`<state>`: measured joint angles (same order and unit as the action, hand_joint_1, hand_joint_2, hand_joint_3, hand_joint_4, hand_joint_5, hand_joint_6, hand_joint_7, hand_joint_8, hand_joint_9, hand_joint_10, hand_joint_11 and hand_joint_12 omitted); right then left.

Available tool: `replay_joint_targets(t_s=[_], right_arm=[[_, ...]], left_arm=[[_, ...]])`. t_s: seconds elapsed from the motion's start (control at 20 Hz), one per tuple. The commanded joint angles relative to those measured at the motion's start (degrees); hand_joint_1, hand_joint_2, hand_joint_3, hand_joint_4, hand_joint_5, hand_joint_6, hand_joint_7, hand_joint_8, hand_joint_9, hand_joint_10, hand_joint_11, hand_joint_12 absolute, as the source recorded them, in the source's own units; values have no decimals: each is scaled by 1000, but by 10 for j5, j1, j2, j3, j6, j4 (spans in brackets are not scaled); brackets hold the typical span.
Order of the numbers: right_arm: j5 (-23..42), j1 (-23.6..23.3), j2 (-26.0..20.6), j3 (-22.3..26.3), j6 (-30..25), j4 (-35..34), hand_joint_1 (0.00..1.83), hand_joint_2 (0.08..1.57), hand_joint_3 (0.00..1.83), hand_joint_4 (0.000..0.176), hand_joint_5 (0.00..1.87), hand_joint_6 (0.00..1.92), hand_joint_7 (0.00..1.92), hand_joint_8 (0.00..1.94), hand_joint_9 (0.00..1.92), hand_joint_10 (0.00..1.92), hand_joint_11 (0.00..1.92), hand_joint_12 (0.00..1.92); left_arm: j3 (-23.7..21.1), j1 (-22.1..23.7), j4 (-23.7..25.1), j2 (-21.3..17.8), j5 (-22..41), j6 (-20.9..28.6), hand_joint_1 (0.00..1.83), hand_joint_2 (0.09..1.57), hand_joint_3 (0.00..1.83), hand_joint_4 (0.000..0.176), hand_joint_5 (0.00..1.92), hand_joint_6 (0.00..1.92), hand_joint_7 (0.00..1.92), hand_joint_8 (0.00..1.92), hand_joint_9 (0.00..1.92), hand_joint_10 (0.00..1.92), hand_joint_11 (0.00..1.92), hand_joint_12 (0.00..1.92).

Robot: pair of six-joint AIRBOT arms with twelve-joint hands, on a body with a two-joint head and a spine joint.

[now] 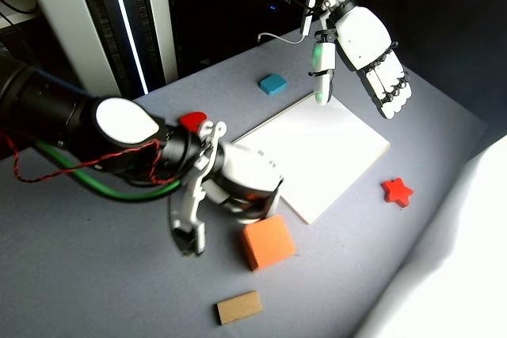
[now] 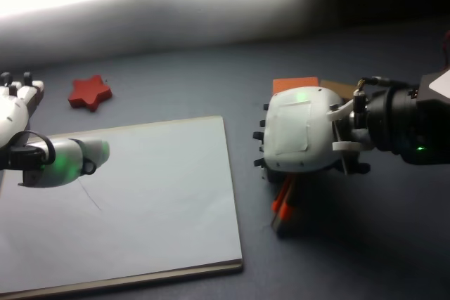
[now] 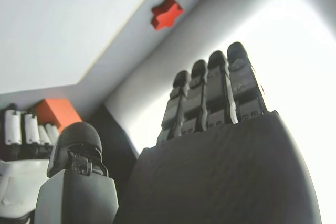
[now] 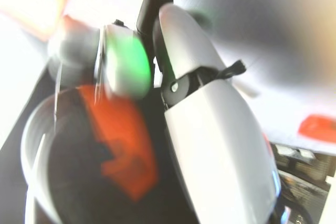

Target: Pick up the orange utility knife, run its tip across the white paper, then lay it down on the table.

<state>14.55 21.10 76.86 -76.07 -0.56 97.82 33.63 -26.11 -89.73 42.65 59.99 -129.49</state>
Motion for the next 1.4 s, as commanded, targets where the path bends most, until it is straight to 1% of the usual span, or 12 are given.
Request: replay_joint_targets(t_s=[0.0,0.35,0.5,0.55,0.65,0.75,0.8,1.0,1.15,1.25,1.3,1.35], right_arm=[[-1,-6,-3,-1,0,-9,1541,1343,0,176,1357,1921,1734,1941,1823,1921,1832,1921],[9,-25,-24,19,-21,-9,1543,1337,0,176,1326,1921,1711,1941,1808,1921,1854,1921],[14,-40,-41,34,-23,-46,1572,1327,0,176,1372,1921,1702,1941,1797,1921,1845,1921],[2,-46,-45,42,-16,-52,1563,1330,0,176,1257,1861,1708,1941,1805,1921,1853,1921],[-36,-57,-60,73,62,-88,1543,1341,0,176,1265,1915,1673,1941,1779,1921,1828,1921],[-74,-68,-73,101,214,-182,1545,1340,0,176,1326,1921,1667,1941,1772,1921,1821,1921],[-86,-74,-75,105,242,-200,1549,1338,0,176,1325,1921,1662,1941,1767,1921,1813,1921],[-126,-91,-74,108,253,-208,1536,1345,0,176,1331,1921,1647,1941,1756,1921,1806,1921],[-38,-89,-79,110,375,-210,1536,1351,0,176,1311,1921,1634,1941,1745,1921,1799,1921],[-4,-83,-79,110,580,-371,1539,1356,0,176,1326,1921,1627,1941,1737,1921,1784,1921],[56,-68,-78,107,749,-489,1525,1358,0,176,1308,1921,1628,1941,1742,1921,1786,1921],[82,-62,-77,106,786,-500,1499,1366,0,176,1249,1921,1630,1941,1746,1921,1790,1921]], left_arm=[[0,5,41,-2,30,2,0,1134,0,0,0,0,35,4,21,4,5,24],[1,9,41,0,33,2,0,1133,0,0,0,0,31,2,14,4,13,7],[1,10,41,1,33,2,0,1135,0,0,0,0,38,4,20,6,19,11],[2,10,41,1,33,2,0,1134,0,0,0,0,40,5,17,5,18,11],[3,10,41,2,33,2,0,1134,0,0,0,0,43,5,18,5,12,9],[4,9,41,2,33,2,0,1137,1,0,0,0,42,4,19,4,12,10],[5,9,41,2,33,2,0,1138,1,0,0,0,37,1,14,2,9,10],[7,9,41,2,33,2,0,1137,0,0,0,0,26,0,15,2,6,12],[7,8,41,2,33,2,0,1135,0,0,0,0,38,4,19,3,16,19],[7,8,41,2,33,2,0,1137,0,0,0,0,45,6,29,7,24,26],[7,8,40,3,33,2,0,1136,0,0,0,0,46,6,28,6,18,26],[8,8,40,3,33,2,0,1138,1,0,0,0,45,5,23,3,10,24]])
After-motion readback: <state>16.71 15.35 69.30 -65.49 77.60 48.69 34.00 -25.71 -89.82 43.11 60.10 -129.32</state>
